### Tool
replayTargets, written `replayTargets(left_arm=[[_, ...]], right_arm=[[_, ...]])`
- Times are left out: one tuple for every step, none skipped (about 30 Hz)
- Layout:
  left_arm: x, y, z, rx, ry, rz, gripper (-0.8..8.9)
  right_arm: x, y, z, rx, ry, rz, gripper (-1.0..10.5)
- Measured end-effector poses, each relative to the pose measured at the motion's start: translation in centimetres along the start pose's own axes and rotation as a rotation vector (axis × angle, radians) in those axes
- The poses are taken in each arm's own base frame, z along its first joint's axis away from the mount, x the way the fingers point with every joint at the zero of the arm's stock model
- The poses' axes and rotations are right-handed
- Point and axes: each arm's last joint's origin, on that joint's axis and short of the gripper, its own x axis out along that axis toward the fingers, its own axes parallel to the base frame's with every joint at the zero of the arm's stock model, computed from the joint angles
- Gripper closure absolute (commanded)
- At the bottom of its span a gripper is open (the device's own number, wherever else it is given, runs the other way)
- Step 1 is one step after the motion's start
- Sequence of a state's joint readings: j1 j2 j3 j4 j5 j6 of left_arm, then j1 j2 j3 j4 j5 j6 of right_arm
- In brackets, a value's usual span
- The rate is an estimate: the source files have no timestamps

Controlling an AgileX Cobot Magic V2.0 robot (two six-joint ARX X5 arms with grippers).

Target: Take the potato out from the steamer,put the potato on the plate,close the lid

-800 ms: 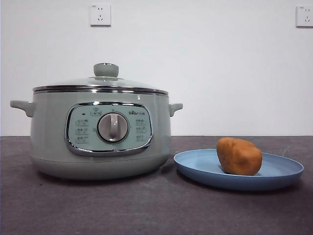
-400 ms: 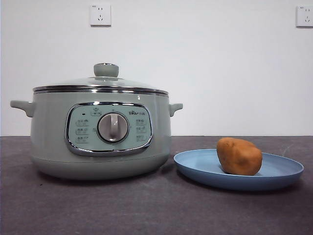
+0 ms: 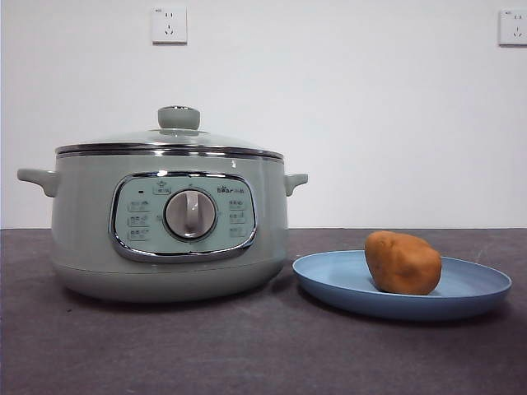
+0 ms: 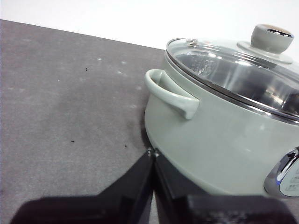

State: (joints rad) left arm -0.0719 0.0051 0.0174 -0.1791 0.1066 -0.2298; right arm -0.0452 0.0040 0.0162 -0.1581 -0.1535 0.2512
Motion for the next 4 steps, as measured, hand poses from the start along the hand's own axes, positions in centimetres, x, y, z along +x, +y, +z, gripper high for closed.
replayTargets(left_arm=[[0.0, 0.0, 0.0, 0.0, 0.0, 0.0, 8.17], [0.0, 0.0, 0.0, 0.0, 0.0, 0.0, 8.17], [0.0, 0.0, 0.0, 0.0, 0.0, 0.0, 8.17], [0.0, 0.0, 0.0, 0.0, 0.0, 0.0, 8.17]], right_arm=[[0.0, 0.0, 0.01, 0.0, -0.001, 0.0, 9.5], [0.0, 0.0, 0.0, 0.0, 0.0, 0.0, 9.5], [0.0, 0.0, 0.0, 0.0, 0.0, 0.0, 9.5], [0.0, 0.0, 0.0, 0.0, 0.0, 0.0, 9.5]])
